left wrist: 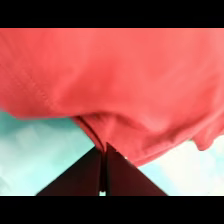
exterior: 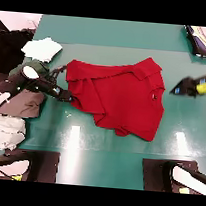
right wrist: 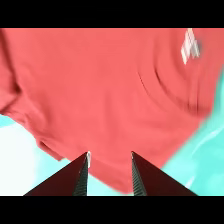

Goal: Fold the shirts.

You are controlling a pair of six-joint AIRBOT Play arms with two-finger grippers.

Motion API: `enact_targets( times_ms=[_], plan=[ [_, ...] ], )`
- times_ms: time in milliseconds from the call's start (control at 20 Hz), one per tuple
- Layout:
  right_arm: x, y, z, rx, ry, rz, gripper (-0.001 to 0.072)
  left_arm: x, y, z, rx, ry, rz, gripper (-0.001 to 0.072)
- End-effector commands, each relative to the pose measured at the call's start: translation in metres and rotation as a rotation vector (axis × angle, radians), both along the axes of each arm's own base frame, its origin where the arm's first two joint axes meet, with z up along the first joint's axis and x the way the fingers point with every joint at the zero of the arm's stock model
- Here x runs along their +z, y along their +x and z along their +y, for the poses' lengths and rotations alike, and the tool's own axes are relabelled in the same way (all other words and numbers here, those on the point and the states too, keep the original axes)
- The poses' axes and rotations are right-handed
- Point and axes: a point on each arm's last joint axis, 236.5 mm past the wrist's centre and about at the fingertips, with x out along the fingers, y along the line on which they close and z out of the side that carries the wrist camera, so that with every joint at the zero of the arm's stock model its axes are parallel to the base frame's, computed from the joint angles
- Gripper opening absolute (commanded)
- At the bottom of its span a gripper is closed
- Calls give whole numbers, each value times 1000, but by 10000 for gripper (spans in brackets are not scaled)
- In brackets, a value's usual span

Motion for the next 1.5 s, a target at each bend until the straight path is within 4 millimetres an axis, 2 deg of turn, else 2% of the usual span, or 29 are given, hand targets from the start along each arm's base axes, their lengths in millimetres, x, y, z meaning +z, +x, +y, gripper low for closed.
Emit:
enact_targets(
  times_ms=[0, 100, 200, 400, 550, 750, 850, 900, 950, 1000, 1100, 1200, 1250, 1300, 1400, 1450],
  plan=[
    [-69, -71, -2, -169, 47, 159, 302, 37, 10, 3, -12, 16, -109, 23],
    [-103, -102, 4, -236, 61, 208, 302, 40, 9, 3, -15, 15, -114, 23],
    [-126, -123, 11, -268, 62, 230, 303, 40, 7, 3, -15, 13, -106, 23],
    [-144, -150, 30, -283, 105, 277, 302, 40, 7, 3, 2, 10, -93, 23],
    [-152, -158, 34, -296, 105, 275, 302, 40, 7, 3, 3, 9, -92, 23],
    [-149, -140, 43, -321, 146, 216, 302, 40, 7, 3, 5, 8, -91, 23],
    [-157, -145, 55, -273, 150, 260, 302, 40, 7, 3, 5, 8, -90, 23],
    [-160, -146, 62, -252, 161, 280, 244, 40, 6, 2, 2, 8, -86, 23],
    [-161, -145, 66, -216, 154, 284, 118, 40, 4, 2, -3, 8, -80, 23],
    [-161, -144, 69, -168, 134, 279, 39, 39, 3, 2, -6, 8, -76, 23],
    [-148, -129, 72, -111, 115, 231, 19, 42, 2, 3, -10, 12, -80, 23],
    [-117, -96, 67, -115, 90, 115, 18, 66, 12, 8, 8, 32, -139, 23],
    [-92, -73, 63, -125, 81, 21, 18, 91, 23, 13, 17, 52, -208, 23],
    [-59, -46, 58, -131, 68, -104, 18, 122, 35, 18, 29, 74, -293, 23],
    [24, 2, 49, -145, 45, -368, 18, 207, 55, 29, 57, 107, -515, 23],
    [74, 23, 44, -154, 34, -510, 18, 258, 59, 33, 75, 110, -639, 23]
  ],
)
